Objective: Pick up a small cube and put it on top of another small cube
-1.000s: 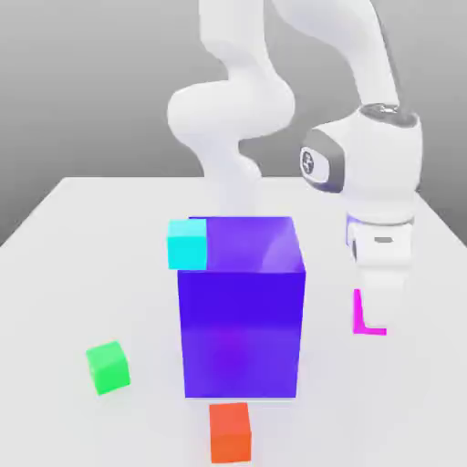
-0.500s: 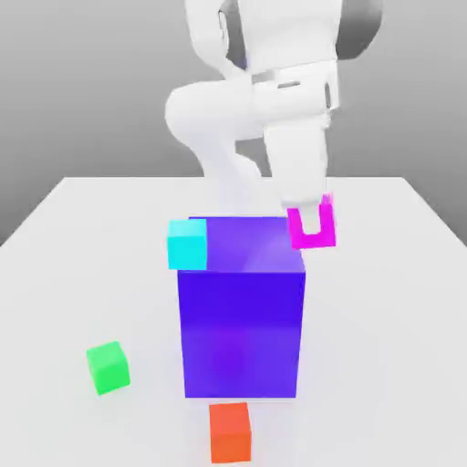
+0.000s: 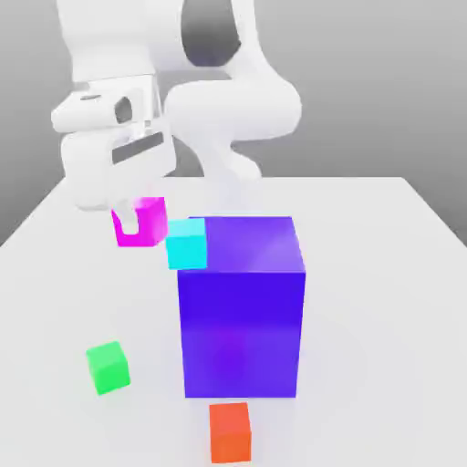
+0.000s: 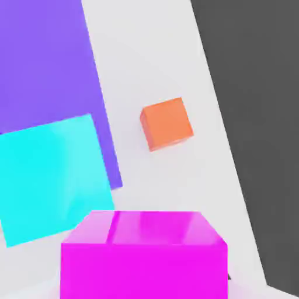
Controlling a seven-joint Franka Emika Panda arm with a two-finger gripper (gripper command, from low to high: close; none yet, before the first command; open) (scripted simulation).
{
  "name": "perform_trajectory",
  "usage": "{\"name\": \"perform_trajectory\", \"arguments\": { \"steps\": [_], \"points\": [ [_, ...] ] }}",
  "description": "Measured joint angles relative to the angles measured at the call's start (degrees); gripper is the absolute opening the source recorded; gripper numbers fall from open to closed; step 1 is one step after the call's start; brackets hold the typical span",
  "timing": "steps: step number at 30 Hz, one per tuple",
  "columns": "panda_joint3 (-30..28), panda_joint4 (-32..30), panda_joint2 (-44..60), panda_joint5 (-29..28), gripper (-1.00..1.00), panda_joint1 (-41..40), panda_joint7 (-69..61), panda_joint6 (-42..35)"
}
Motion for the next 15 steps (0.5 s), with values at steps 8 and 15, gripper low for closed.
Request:
{"name": "perform_trajectory", "arguments": {
  "steps": [8,15],
  "points": [
    [-7.30,-1.95,14.79,0.33,-1.00,-0.17,-8.07,11.39],
    [-2.34,-2.78,32.49,18.58,-1.00,-0.62,-21.80,26.45]
  ]
}}
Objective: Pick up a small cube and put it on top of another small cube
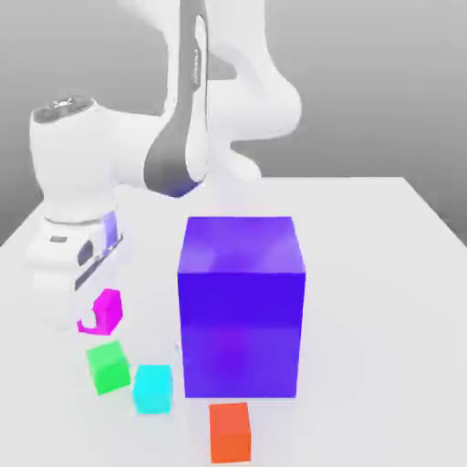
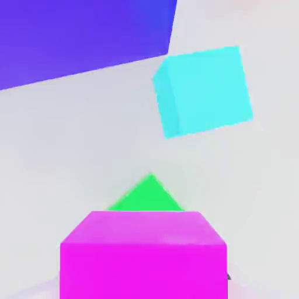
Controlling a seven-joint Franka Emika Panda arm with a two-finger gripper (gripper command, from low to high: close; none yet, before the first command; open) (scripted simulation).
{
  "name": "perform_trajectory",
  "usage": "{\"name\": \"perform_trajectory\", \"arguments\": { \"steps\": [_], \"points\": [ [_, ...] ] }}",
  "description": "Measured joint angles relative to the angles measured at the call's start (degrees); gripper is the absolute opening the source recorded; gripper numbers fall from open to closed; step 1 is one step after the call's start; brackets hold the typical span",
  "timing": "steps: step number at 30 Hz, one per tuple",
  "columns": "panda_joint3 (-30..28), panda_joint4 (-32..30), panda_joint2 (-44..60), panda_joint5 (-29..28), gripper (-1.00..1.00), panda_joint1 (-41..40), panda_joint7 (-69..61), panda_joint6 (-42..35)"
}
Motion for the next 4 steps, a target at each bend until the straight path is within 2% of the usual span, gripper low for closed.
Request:
{"name": "perform_trajectory", "arguments": {
  "steps": [1,4],
  "points": [
    [2.91,0.28,2.60,4.65,1.00,-2.02,-3.38,1.90],
    [2.91,0.28,2.60,4.65,1.00,-2.02,-3.38,1.89]
  ]
}}
